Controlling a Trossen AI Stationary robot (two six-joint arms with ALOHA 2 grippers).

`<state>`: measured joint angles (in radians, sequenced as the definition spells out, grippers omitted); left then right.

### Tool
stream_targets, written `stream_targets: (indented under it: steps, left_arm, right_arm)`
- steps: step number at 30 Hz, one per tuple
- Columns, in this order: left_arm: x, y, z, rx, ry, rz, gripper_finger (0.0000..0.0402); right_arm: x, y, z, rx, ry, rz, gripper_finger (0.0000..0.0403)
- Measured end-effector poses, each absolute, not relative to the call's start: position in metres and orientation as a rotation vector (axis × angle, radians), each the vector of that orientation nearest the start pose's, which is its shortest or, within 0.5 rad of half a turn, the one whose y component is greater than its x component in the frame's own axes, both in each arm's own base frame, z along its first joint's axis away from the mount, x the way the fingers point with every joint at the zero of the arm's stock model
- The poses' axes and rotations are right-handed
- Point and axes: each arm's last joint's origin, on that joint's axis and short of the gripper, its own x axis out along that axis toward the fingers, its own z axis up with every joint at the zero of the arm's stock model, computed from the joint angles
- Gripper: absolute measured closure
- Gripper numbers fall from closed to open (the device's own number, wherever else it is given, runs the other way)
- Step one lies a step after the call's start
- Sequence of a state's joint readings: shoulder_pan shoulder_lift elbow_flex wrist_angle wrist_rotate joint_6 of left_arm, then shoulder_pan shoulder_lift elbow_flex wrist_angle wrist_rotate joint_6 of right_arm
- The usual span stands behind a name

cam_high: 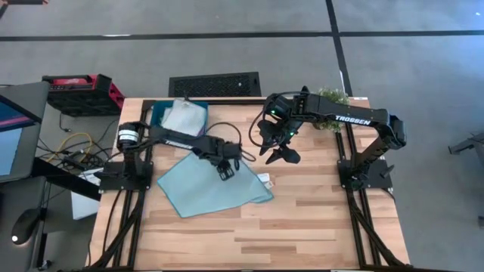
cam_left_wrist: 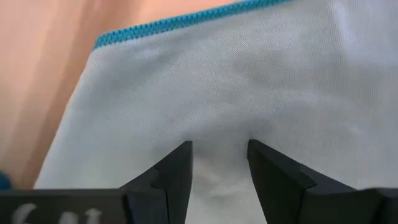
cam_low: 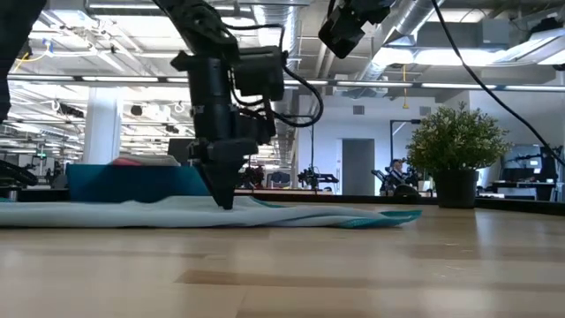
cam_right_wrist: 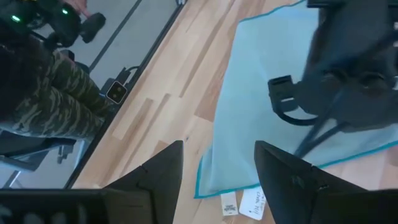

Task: Fold microfiber towels
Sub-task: Fold the blue cloth

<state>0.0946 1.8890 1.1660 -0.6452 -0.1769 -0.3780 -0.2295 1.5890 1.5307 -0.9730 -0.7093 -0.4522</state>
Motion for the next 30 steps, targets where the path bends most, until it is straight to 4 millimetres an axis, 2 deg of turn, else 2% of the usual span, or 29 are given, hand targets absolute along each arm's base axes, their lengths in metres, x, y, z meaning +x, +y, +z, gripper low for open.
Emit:
stream_targets:
  steps: [2, 4, 6, 9, 12, 17, 23, 30]
  left_arm:
    - [0.345, 0.041, 0.155, -0.261, 1.298, 0.491, 0.0255]
    - [0.347, 0.041, 0.179, -0.257, 1.229, 0.495, 0.0255]
    - [0.341, 0.038, 0.204, -0.263, 1.2, 0.493, 0.0255]
    - [0.322, 0.029, 0.235, -0.356, 1.194, 0.504, 0.0255]
    - [0.294, 0.016, 0.269, -0.51, 1.169, 0.509, 0.0255]
    - [0.249, -0.008, 0.302, -0.695, 1.159, 0.602, 0.0255]
    - [0.212, -0.028, 0.321, -0.729, 1.104, 0.729, 0.0255]
    - [0.195, -0.04, 0.325, -0.731, 1.119, 0.786, 0.0255]
  right_arm:
    - [0.315, -0.055, 0.336, 0.057, 0.8, 0.623, 0.0182]
    - [0.315, -0.056, 0.336, 0.058, 0.8, 0.619, 0.0182]
    - [0.314, -0.057, 0.336, 0.058, 0.801, 0.613, 0.0181]
    - [0.315, -0.06, 0.336, 0.05, 0.813, 0.576, 0.0182]
    - [0.317, -0.062, 0.335, 0.041, 0.814, 0.539, 0.0182]
    - [0.339, -0.067, 0.315, 0.102, 0.836, 0.499, 0.0182]
    - [0.353, -0.061, 0.272, 0.063, 1.003, 0.62, 0.0182]
    - [0.345, -0.028, 0.239, 0.081, 1.283, 0.723, 0.0182]
